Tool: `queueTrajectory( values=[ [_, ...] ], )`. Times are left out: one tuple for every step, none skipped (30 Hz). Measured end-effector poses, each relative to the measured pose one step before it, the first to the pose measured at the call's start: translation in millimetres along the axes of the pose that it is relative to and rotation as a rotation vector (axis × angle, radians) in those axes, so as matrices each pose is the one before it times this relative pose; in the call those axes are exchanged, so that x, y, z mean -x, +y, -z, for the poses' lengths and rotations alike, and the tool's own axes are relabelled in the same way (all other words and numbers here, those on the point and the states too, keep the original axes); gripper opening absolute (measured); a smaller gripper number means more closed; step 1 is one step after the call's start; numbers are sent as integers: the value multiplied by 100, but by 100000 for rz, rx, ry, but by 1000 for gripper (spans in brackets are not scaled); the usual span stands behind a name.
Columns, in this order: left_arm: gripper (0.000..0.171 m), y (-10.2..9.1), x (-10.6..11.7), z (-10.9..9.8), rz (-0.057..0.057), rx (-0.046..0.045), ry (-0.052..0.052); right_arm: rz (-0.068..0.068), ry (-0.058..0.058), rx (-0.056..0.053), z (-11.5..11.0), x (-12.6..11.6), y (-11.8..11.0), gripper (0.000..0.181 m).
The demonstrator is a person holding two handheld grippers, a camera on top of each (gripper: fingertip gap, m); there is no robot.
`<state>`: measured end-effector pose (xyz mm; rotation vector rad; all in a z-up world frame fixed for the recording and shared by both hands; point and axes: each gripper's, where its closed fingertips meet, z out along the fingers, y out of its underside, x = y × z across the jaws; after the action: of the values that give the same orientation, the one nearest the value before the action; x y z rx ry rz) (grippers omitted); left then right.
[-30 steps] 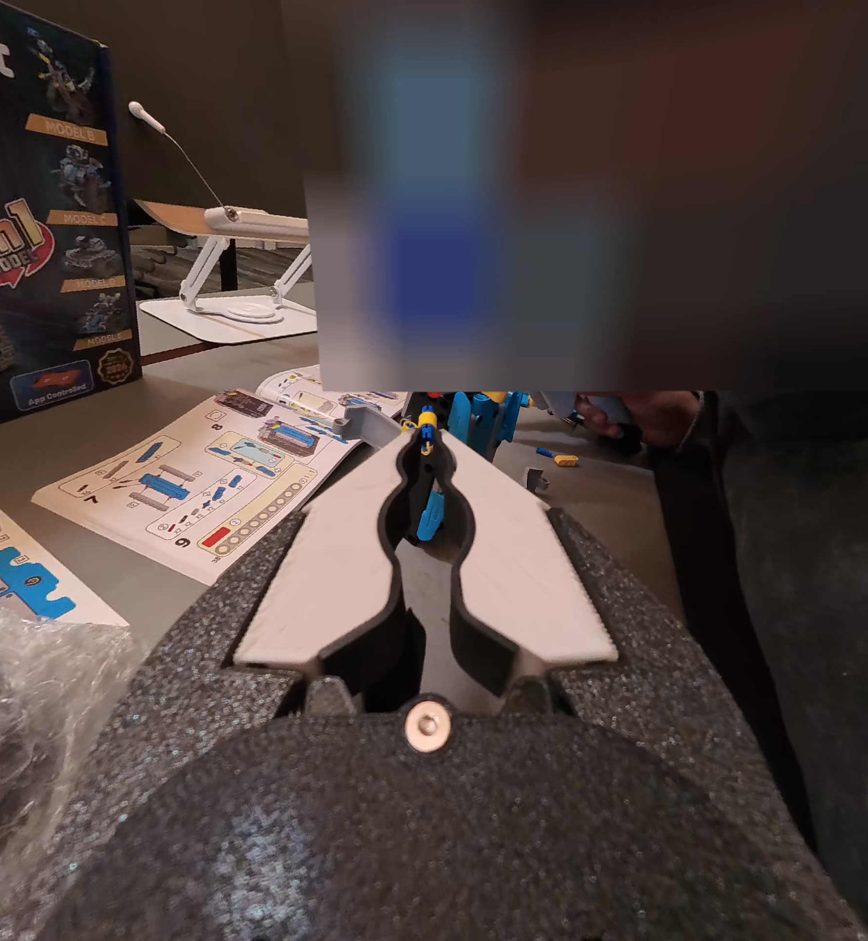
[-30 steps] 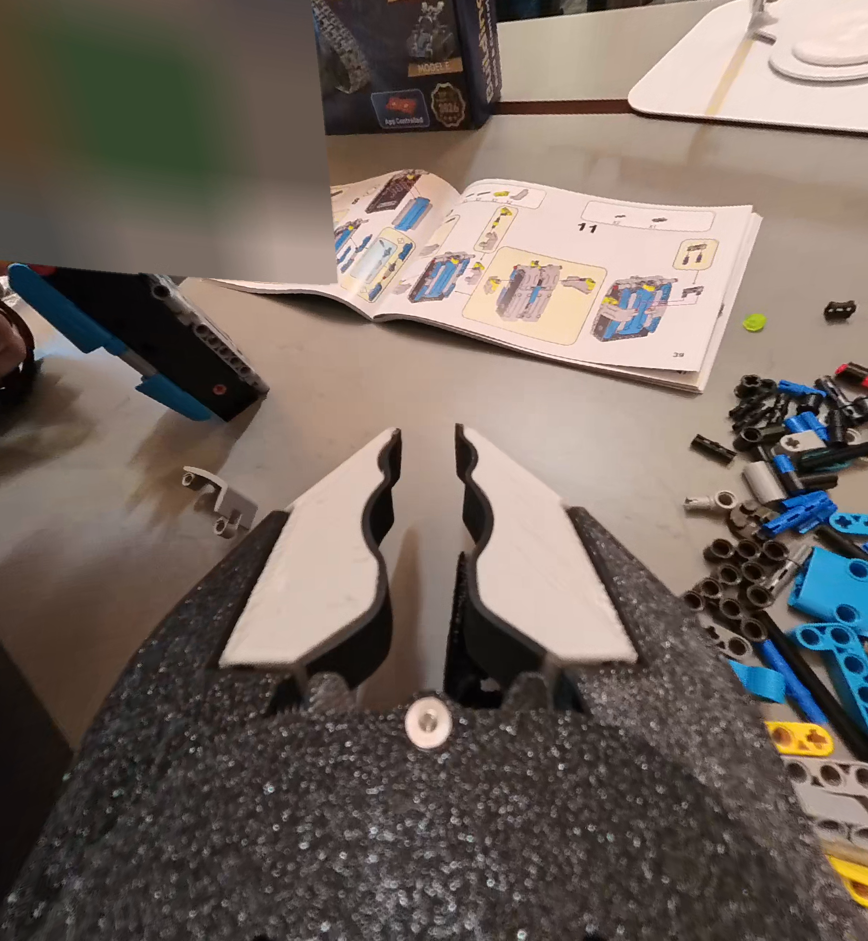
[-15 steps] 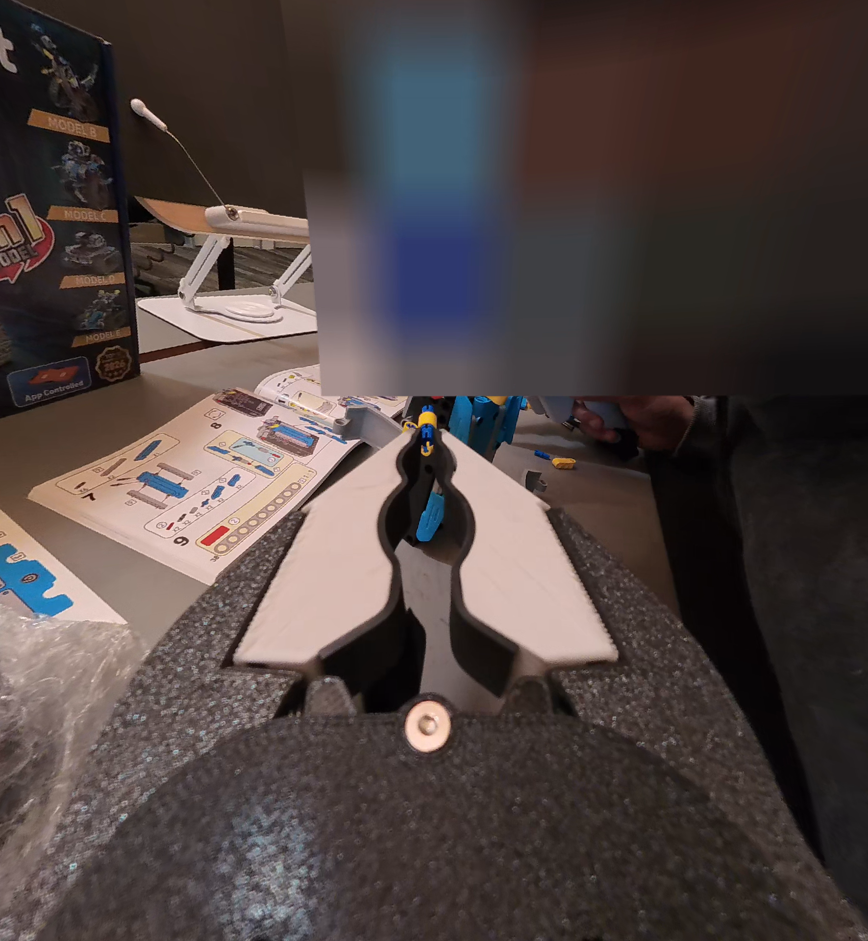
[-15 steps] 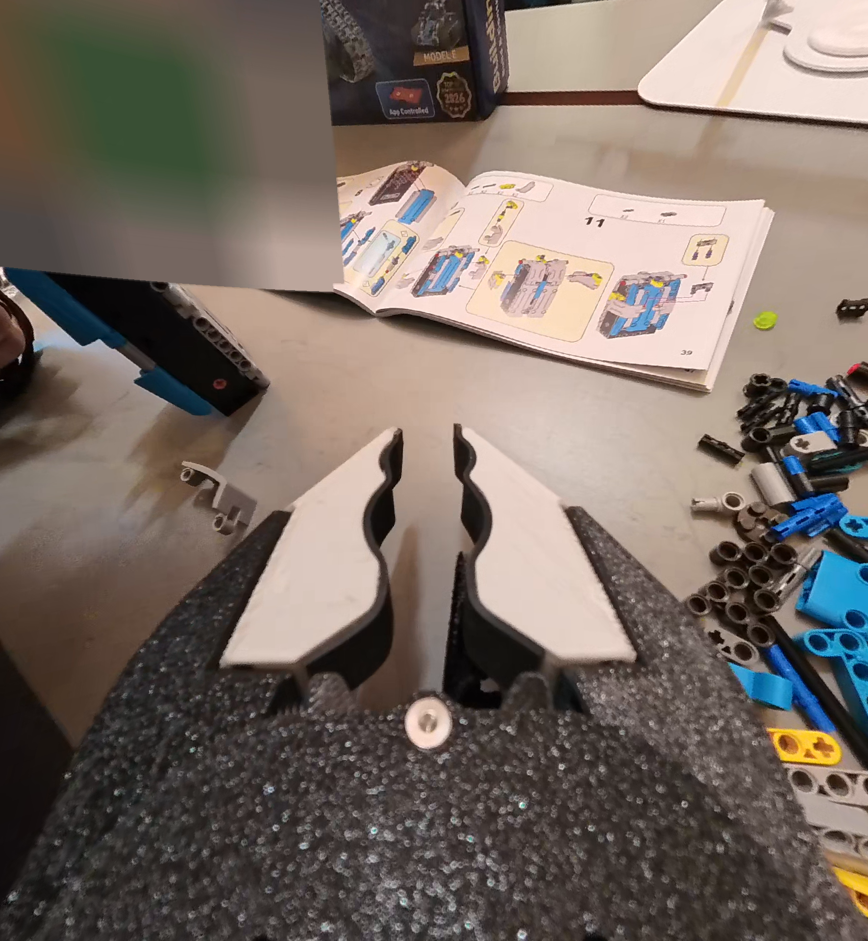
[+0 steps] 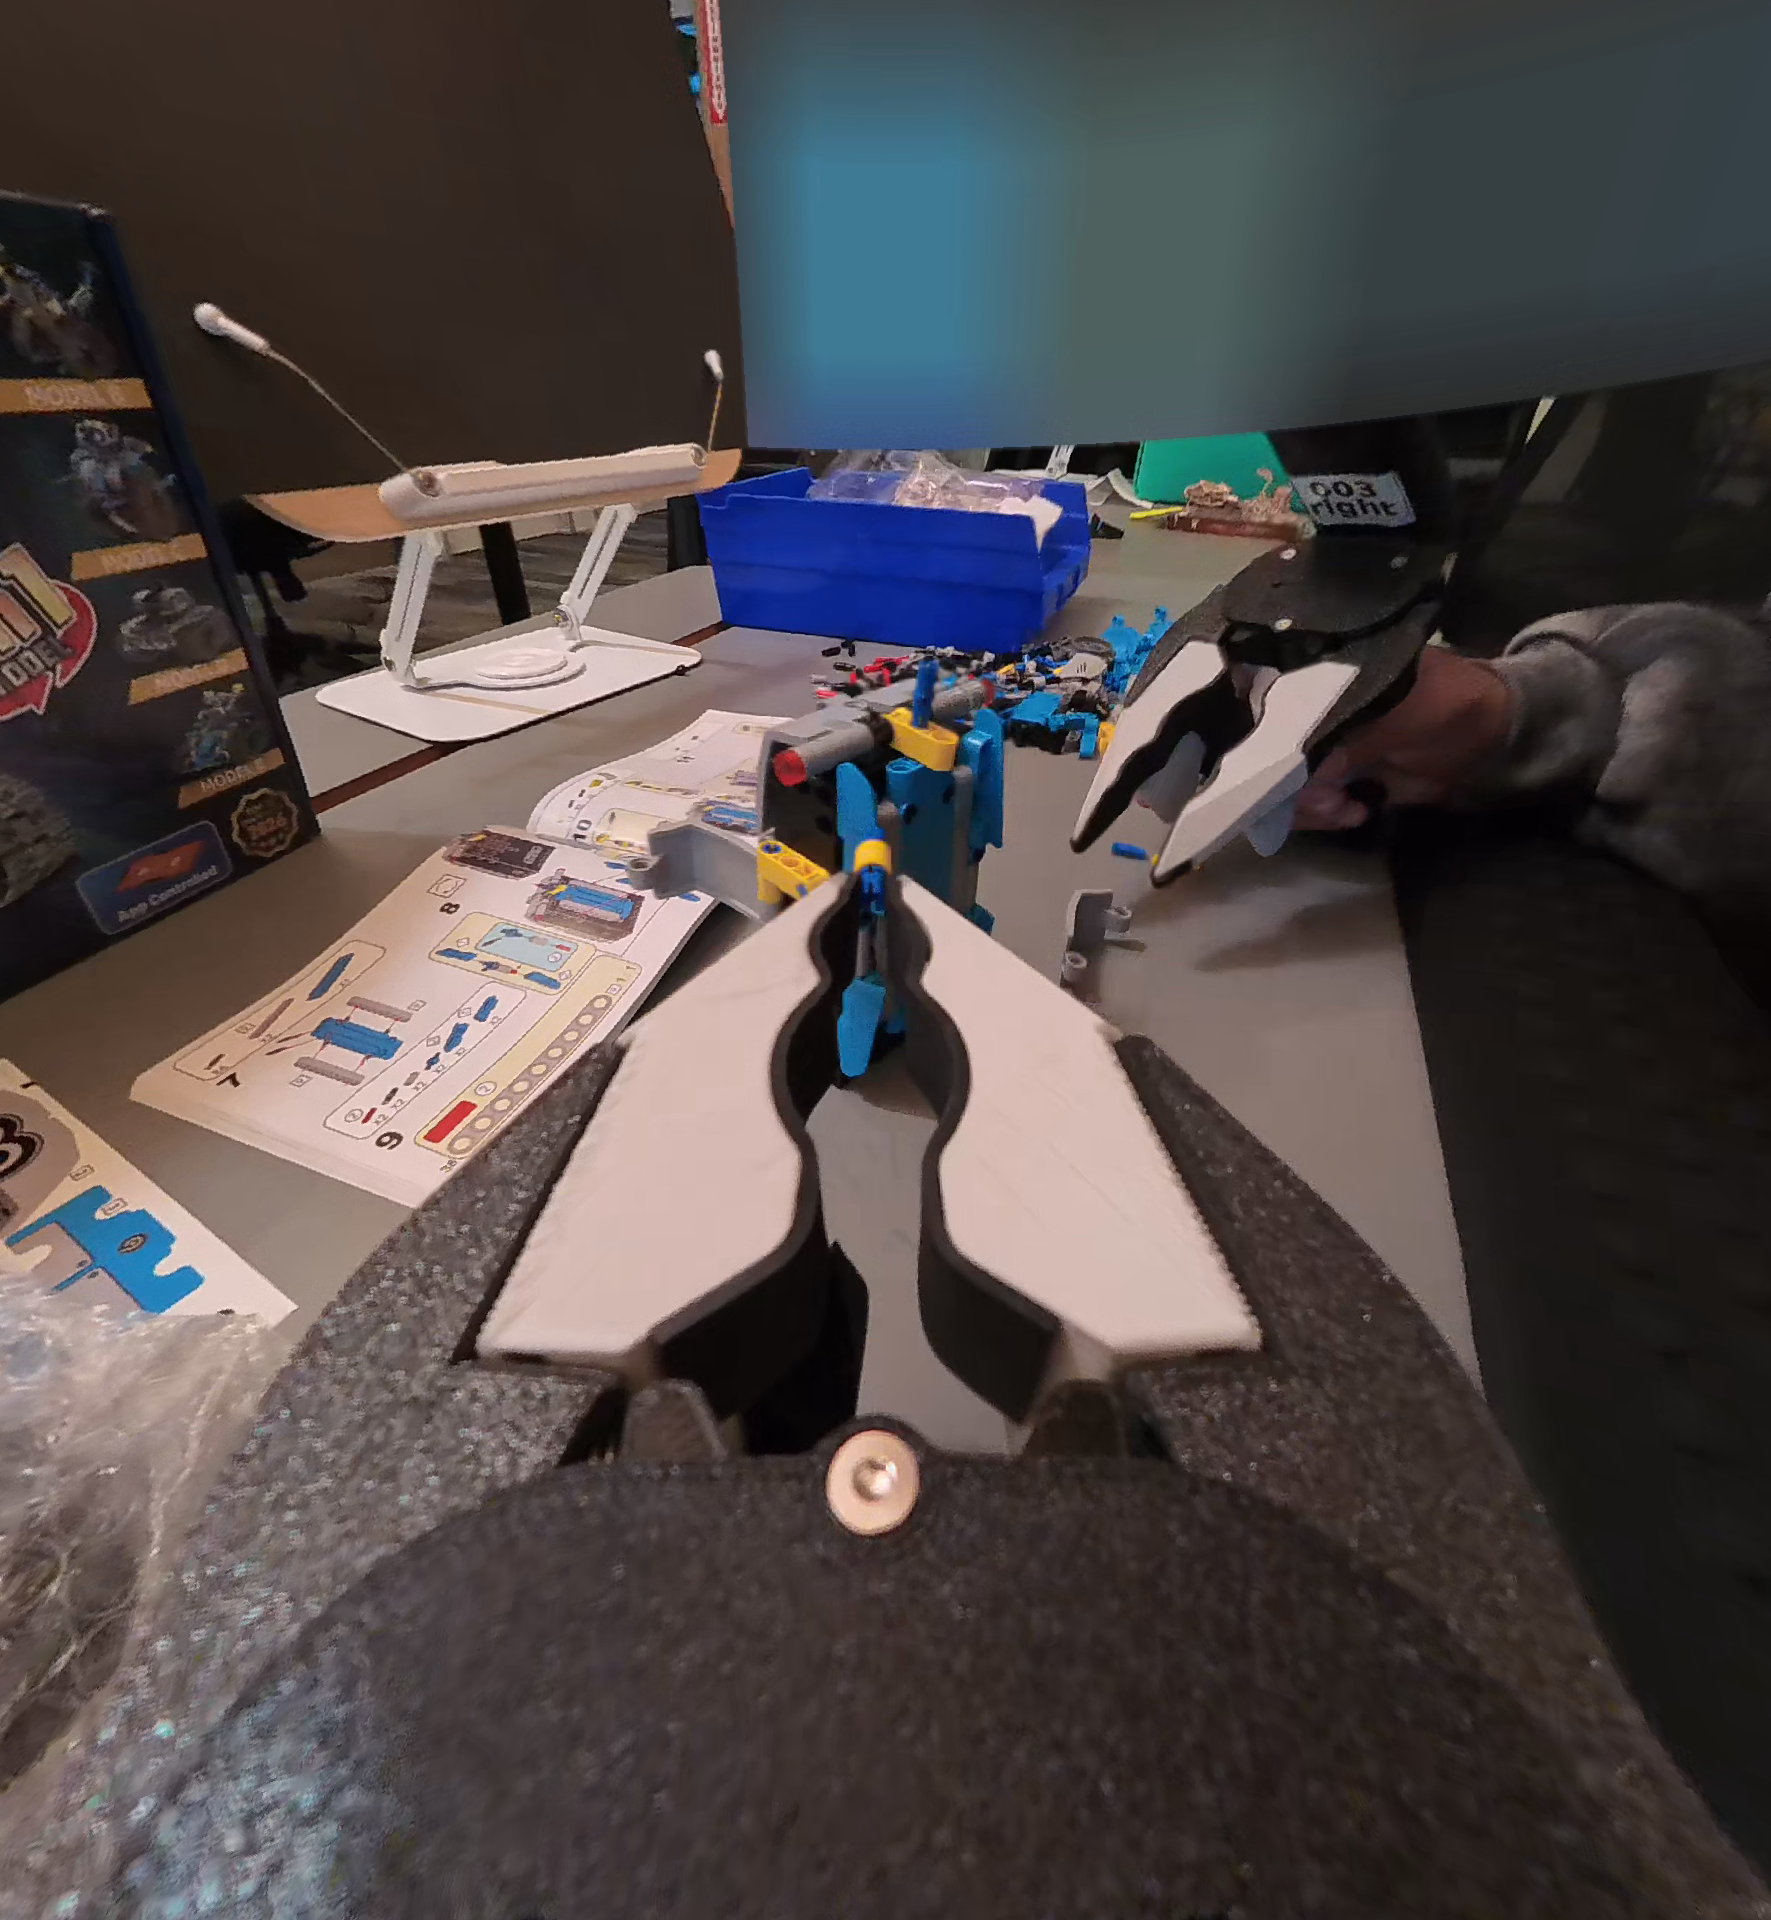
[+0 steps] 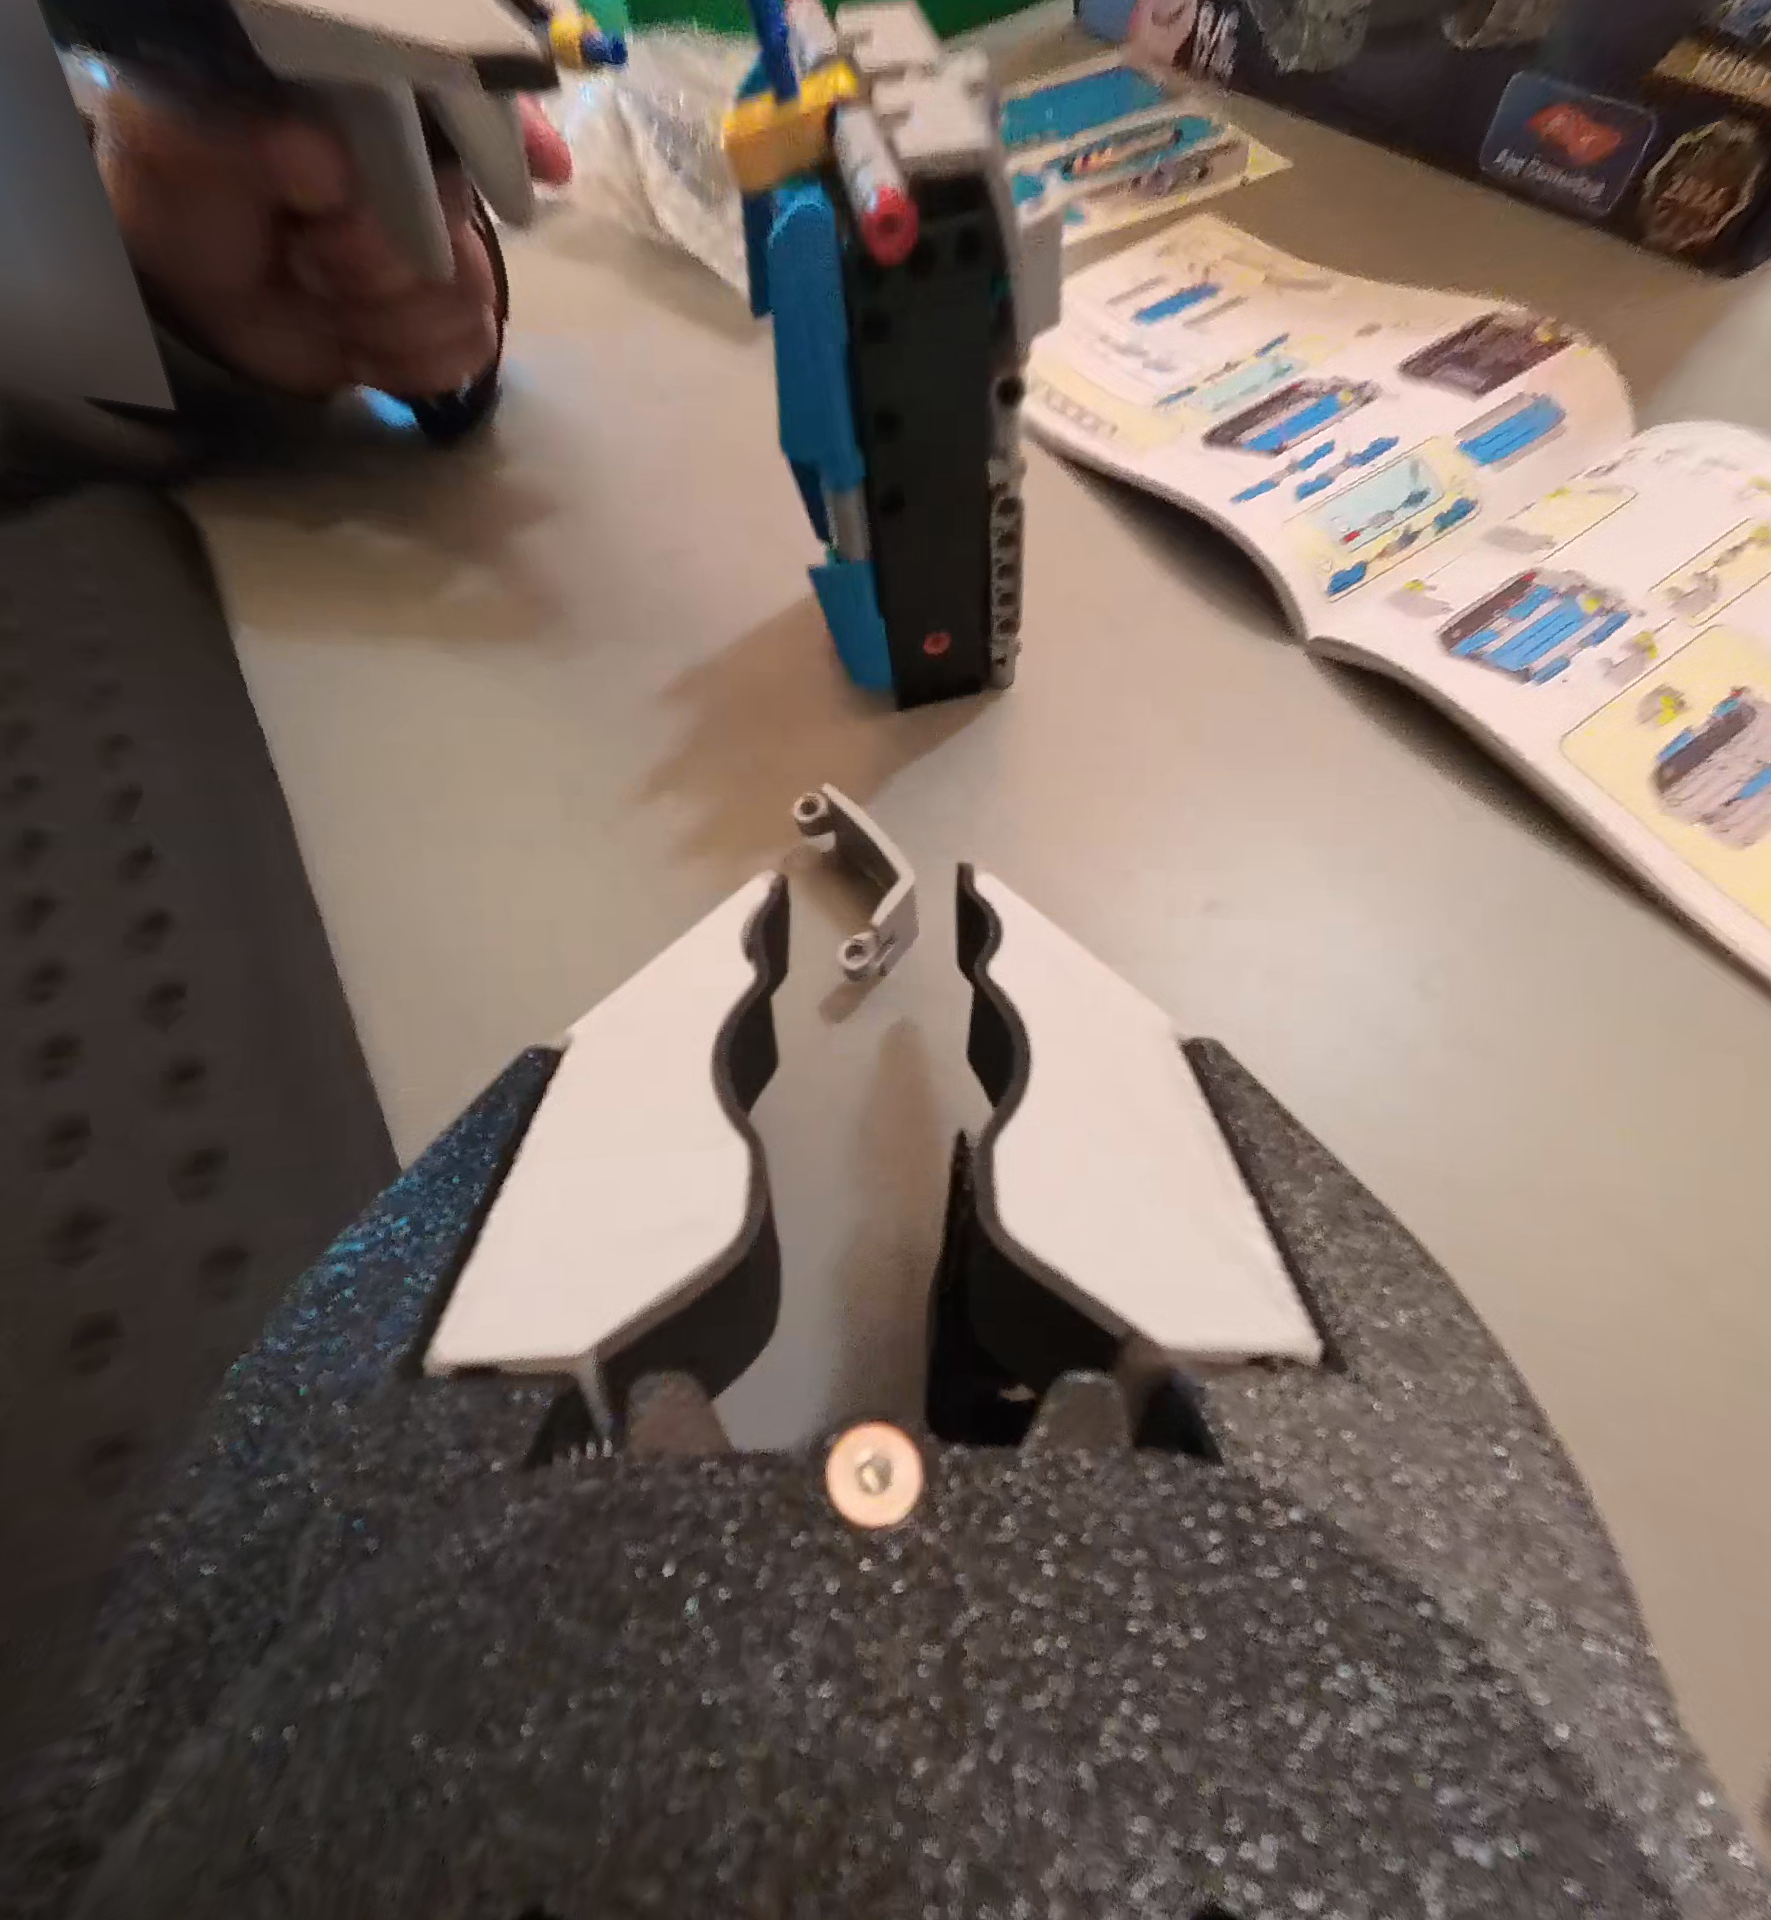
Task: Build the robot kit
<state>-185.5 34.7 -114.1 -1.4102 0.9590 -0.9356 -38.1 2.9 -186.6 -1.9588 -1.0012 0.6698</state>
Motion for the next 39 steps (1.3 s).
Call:
queueTrajectory(
  values=[
    [4, 61, -179, -35, -1978, 425, -342, -933, -988, 3414, -350, 215, 516, 34],
    [4, 46, -177, -48, -1923, 449, -277, -750, -1120, 2628, -285, 214, 386, 35],
    [4, 55, -174, -34, -1852, 482, -153, -260, -224, 1510, -183, 117, 224, 35],
    [3, 68, -169, -46, -1636, 470, -96, 237, 225, 1365, -121, 87, 188, 33],
    [3, 45, -148, -38, -1382, 388, -29, 527, 375, 1626, -115, 123, 222, 30],
    [4, 43, -129, -38, -1113, 368, 85, 829, 635, 2009, -125, 151, 277, 27],
    [4, 41, -57, -17, -743, 315, -94, 1198, 1100, 1733, -124, 161, 231, 26],
    [4, 27, -25, -13, -459, 186, -123, 926, -314, 1406, -137, 425, 176, 25],
    [4, 16, -11, -3, -358, 154, -81, 213, -1878, 1493, -146, 695, 166, 25],
    [4, 15, 26, 7, -261, 124, -214, 767, -1766, 1149, -136, 760, 87, 25],
    [4, -7, -10, 13, -64, -48, -2, 2670, -570, 326, -96, 652, -48, 24],
    [4, -7, -11, 19, -114, 21, 34, 4045, 1773, 890, -76, 288, 28, 24],
    [3, -14, 49, 28, -175, -34, -407, 3839, 3413, 1338, -28, -22, 123, 24],
    [3, -19, 29, 16, 49, -161, -153, 2720, 3817, 955, 7, -204, 110, 24],
    [3, -3, 38, 17, 278, -74, -42, 1522, 3351, 142, 53, -259, 48, 23],
    [3, -23, 103, 16, 399, -93, -331, 349, 3109, -459, 135, -353, -23, 24],
    [3, -16, 83, 14, 577, -132, -120, -549, 2944, -975, 215, -455, -109, 24],
    [4, -16, 65, 1, 643, -122, 16, -1686, 3245, -1561, 255, -644, -145, 23],
    [3, -15, 68, 14, 474, -100, -125, -2334, 2640, -1570, 231, -687, -95, 23],
    [3, -6, 7, 3, 257, -64, 74, -2724, 1779, -1045, 178, -647, 21, 23],
    [4, 15, -11, -14, 22, 115, 81, -2795, 155, -770, 117, -434, 60, 23],
    [4, 27, -30, -31, -237, 241, 40, -2783, -982, -819, 94, -250, -3, 23],
    [4, 27, -70, -33, -368, 191, 165, -2302, -1385, -1451, 139, -101, -174, 23],
    [4, 31, -69, -44, -380, 221, 207, -1475, -1028, -2086, 153, -35, -299, 23],
    [4, 30, -54, -43, -429, 305, 37, -897, -395, -1542, 117, -63, -217, 22],
    [3, 34, -52, -30, -404, 249, 53, -751, -201, -833, 71, -62, -117, 22],
    [4, 26, -35, -33, -277, 175, 30, -735, -659, -677, 59, 17, -66, 22],
    [4, 15, 9, -12, -134, 55, -122, -793, -758, -551, 52, 26, -62, 21],
    [4, -5, 15, 2, 42, -51, -35, -735, -544, -446, 41, 12, -62, 21],
    [3, 1, 26, -5, 243, 46, 53, -568, -355, -454, 27, -6, -85, 21],
    [3, -6, 28, -3, 150, -63, -113, -368, -390, -344, 21, 19, -67, 20],
    [3, -7, -7, -3, -37, -47, 66, -263, -447, -121, -17, 36, -48, 19],
    [3, 31, -58, -21, -228, 207, 197, -260, -353, 257, -30, 28, 51, 19],
    [4, 47, -106, -44, -416, 360, 462, -69, -39, 244, -28, -1, 40, 19],
    [4, 60, -126, -60, -512, 483, 518, 124, 622, 214, -13, -105, 35, 19],
    [4, 66, -67, -58, -596, 474, 63, 111, 764, 302, -8, -103, 34, 19],
    [4, 62, -97, -56, -644, 453, 240, 168, 13, 159, -37, 3, 2, 19],
    [4, 48, -104, -51, -737, 377, 136, 280, -296, 15, -37, 60, -23, 19],
    [4, 18, -60, -28, -919, 158, -212, 259, -27, 58, -23, 25, -9, 19]
  ],
)
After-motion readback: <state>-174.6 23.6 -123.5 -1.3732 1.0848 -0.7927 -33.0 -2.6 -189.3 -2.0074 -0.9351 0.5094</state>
